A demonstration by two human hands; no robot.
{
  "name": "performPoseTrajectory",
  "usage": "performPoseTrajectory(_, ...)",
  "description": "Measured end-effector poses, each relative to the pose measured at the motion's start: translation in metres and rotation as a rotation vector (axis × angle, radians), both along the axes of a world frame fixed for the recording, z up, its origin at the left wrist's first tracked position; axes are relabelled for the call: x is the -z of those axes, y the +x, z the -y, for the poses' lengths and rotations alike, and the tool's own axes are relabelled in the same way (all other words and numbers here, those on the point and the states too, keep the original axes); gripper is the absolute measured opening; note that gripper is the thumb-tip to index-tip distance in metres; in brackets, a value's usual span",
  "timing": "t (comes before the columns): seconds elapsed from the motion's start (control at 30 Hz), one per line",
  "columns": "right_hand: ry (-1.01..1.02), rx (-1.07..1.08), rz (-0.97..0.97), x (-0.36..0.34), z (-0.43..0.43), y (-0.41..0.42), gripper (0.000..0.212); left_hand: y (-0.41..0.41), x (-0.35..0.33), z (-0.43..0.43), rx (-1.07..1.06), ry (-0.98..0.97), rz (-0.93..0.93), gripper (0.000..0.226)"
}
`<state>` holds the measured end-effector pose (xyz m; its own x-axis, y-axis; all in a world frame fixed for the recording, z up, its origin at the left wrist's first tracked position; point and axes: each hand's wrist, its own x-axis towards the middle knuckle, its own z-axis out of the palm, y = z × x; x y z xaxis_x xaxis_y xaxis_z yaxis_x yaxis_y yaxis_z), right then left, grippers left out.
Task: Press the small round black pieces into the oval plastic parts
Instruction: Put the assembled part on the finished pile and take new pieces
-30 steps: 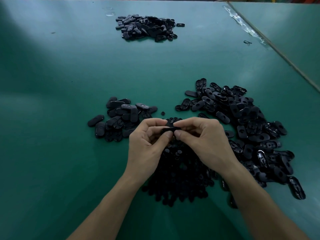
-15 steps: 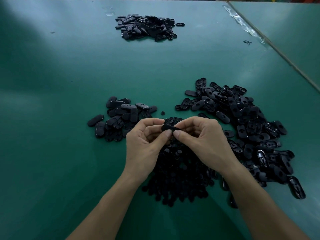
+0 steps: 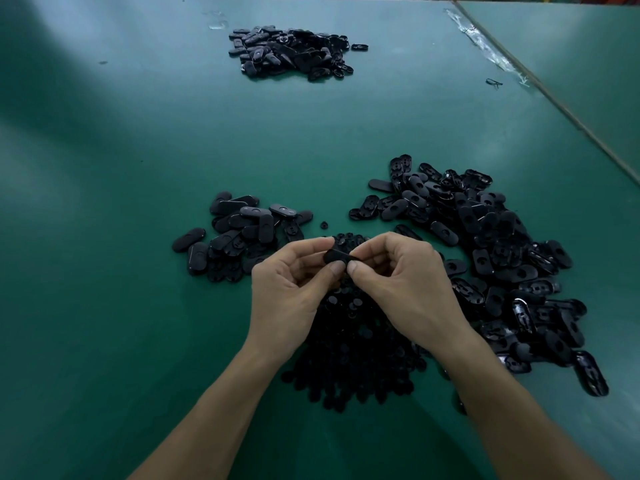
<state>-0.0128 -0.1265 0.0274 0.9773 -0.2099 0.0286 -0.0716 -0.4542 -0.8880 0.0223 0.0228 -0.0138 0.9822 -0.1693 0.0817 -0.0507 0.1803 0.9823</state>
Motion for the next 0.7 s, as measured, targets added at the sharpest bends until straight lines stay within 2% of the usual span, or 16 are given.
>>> performPoseTrajectory(0.33, 0.020, 0.006, -0.015, -0.004, -0.002, 0.001, 0.011, 0.001, 0.002, -0.002, -0.037, -0.056, -0.013, 0.035)
performPoseTrajectory(0.53, 0.017, -0.038, 0.005, -0.007, 0.001, 0.004, 0.005, 0.002, 0.004, -0.003, -0.048, -0.056, 0.009, 0.029)
performPoseTrajectory(0.63, -0.076, -0.018, 0.019, -0.006, 0.009, 0.011, 0.011, 0.003, 0.004, -0.001, -0.089, -0.077, 0.015, 0.029)
performPoseTrajectory(0.7, -0.262, 0.036, 0.001, -0.001, 0.020, 0.016, 0.022, 0.004, 0.005, 0.000, -0.134, -0.124, -0.011, 0.029)
